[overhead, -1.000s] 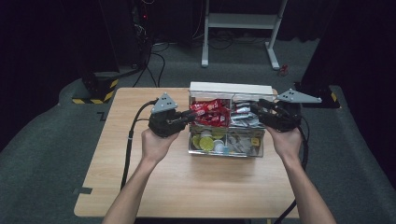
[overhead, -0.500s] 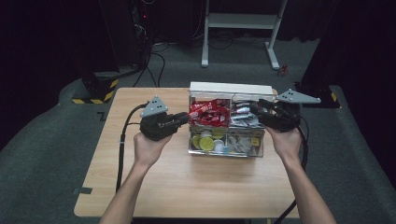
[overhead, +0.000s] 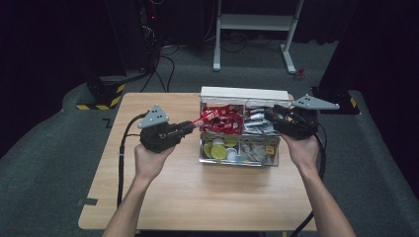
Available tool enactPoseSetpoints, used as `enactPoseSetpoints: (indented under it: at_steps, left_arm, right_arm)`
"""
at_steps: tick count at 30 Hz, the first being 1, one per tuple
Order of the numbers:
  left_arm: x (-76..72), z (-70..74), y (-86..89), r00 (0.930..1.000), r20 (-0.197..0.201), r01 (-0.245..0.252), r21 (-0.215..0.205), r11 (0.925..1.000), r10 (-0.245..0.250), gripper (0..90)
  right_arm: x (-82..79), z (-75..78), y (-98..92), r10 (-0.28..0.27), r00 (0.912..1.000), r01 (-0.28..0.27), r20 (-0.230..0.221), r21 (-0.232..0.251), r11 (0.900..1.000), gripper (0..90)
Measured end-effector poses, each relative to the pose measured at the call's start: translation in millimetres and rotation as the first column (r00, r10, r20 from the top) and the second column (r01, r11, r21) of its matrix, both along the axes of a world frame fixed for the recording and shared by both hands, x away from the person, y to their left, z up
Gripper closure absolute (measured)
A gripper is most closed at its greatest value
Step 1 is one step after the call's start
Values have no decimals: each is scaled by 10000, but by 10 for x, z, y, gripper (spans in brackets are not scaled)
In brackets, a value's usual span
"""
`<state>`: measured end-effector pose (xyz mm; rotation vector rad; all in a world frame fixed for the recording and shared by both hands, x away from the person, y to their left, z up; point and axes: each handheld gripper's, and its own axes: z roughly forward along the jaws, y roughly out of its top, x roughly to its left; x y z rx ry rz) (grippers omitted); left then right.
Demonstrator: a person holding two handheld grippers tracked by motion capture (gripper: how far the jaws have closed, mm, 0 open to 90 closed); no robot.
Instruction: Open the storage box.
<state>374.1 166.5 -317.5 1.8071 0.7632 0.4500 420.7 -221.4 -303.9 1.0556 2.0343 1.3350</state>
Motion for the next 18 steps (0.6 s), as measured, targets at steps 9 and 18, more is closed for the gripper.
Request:
enactPoseSetpoints:
  at_steps: [9, 18]
  left_arm:
    - [-82, 9, 120, 9999, 131, -102, -106, 9999, 103, 813]
    - [-171, -14, 269, 9995, 168, -281, -201, 9994, 285, 813]
  right_arm:
    - [-1, 0, 2, -2, 10000, 2, 11, -31, 10000, 540]
    - [-3, 2, 5, -14, 10000, 14, -8, -43, 10000, 536]
